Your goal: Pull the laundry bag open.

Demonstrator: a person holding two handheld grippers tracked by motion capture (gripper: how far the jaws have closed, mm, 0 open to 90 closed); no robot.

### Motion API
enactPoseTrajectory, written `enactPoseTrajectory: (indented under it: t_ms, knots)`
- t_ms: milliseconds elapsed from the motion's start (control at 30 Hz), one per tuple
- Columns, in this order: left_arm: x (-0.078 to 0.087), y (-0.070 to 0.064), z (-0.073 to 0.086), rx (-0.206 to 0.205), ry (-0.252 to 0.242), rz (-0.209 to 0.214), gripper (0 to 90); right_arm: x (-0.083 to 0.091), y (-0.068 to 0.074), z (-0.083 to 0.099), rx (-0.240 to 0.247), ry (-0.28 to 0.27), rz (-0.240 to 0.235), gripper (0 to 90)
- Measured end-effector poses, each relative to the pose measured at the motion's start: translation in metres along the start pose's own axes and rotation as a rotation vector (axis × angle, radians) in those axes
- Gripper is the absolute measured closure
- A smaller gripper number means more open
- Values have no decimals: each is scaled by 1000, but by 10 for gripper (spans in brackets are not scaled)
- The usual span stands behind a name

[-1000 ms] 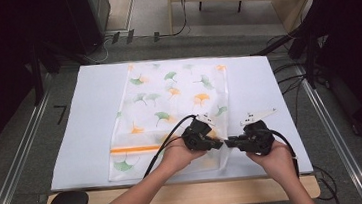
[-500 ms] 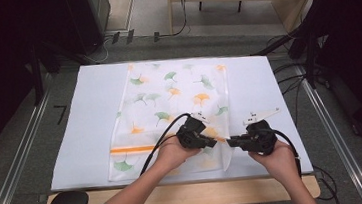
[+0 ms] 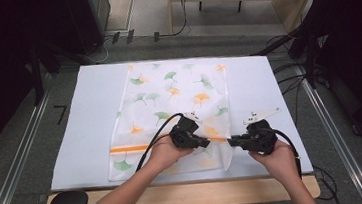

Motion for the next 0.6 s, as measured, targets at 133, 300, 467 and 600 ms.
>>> enactPoseTrajectory:
  t_ms: [133, 300, 467, 600]
  knots:
    - [0, -2, 0, -3, -7, 9, 900, 0, 0, 0, 1, -1, 1, 858]
    - [0, -1, -1, 5, -9, 16, 900, 0, -2, 0, -13, -5, 4, 858]
    - [0, 0, -1, 4, -7, 13, 900, -1, -2, 0, -13, -3, 4, 857]
    - [2, 0, -2, -6, -22, 3, 900, -1, -2, 0, -15, -6, 4, 857]
Point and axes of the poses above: each handheld gripper's, and its own axes: x roughly backward along the jaws, z roughly out of its underside, y roughly to its left, the point moved 9 cm from there along -x, roughly forward along the jaws, and after that the axes turned 15 degrees about -y, right-handed, at the moved point
